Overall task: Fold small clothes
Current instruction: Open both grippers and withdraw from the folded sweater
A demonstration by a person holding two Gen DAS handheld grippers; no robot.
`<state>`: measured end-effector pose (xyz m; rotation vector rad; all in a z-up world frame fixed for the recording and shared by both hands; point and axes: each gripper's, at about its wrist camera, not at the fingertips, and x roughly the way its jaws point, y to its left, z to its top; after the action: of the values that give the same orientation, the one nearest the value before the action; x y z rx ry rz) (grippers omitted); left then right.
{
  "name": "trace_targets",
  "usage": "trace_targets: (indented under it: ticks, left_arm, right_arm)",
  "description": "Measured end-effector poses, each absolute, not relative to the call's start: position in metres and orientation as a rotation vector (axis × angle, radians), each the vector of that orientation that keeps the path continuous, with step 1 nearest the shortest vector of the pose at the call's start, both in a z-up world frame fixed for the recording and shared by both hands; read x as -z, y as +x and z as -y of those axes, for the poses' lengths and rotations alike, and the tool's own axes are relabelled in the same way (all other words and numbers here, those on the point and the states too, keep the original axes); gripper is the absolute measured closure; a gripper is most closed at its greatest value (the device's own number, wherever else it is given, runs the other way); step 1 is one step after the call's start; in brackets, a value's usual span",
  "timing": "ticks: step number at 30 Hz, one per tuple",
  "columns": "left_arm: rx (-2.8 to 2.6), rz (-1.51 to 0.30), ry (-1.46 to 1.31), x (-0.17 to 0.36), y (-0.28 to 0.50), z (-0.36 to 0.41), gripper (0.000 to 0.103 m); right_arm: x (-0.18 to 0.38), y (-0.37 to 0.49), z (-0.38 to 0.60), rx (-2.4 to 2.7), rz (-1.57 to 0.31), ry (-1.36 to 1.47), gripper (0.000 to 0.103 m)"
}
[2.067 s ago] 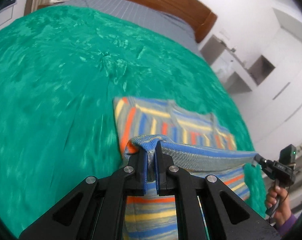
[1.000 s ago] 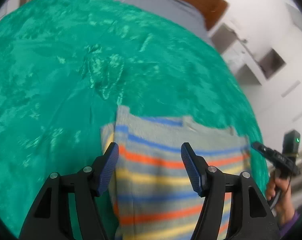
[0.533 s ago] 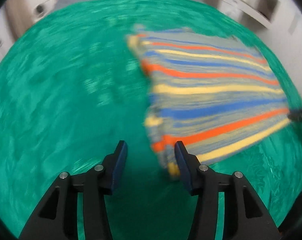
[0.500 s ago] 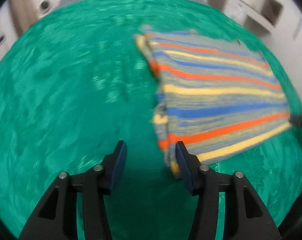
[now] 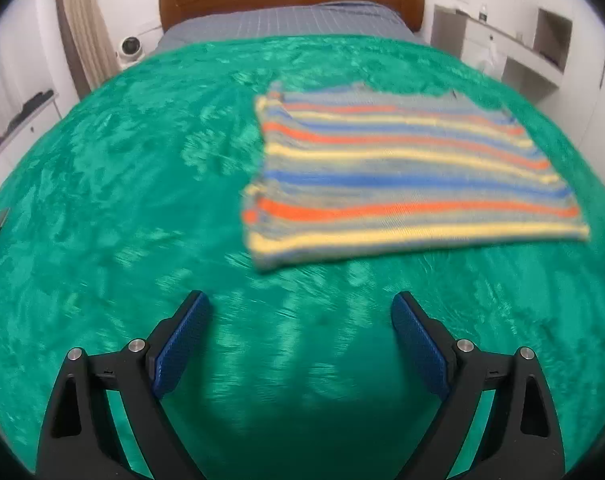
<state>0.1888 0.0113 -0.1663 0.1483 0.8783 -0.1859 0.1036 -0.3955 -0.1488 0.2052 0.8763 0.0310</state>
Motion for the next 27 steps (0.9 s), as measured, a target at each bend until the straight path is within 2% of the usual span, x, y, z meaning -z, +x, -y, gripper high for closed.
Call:
trace_targets:
  ticks: [8, 15, 27]
  left_arm:
    - [0.165, -0.875, 0.137, 0.188, 0.185, -0.005, 0.004]
    - [0.177, -0.884, 0.121, 0.192, 0.187, -0.004, 0.002]
    - [0.177, -0.868, 0.121, 0.194, 0.185, -0.003, 0.002]
  right_arm:
    - [0.179, 0.098, 0.401, 0.011, -0.895, 0.244, 0.031]
    - [0.188, 0.099, 0.396, -0.003, -0.856, 0.213, 0.02]
    - [0.191, 0.099, 0.393, -0.004, -0.841, 0.193, 0.019]
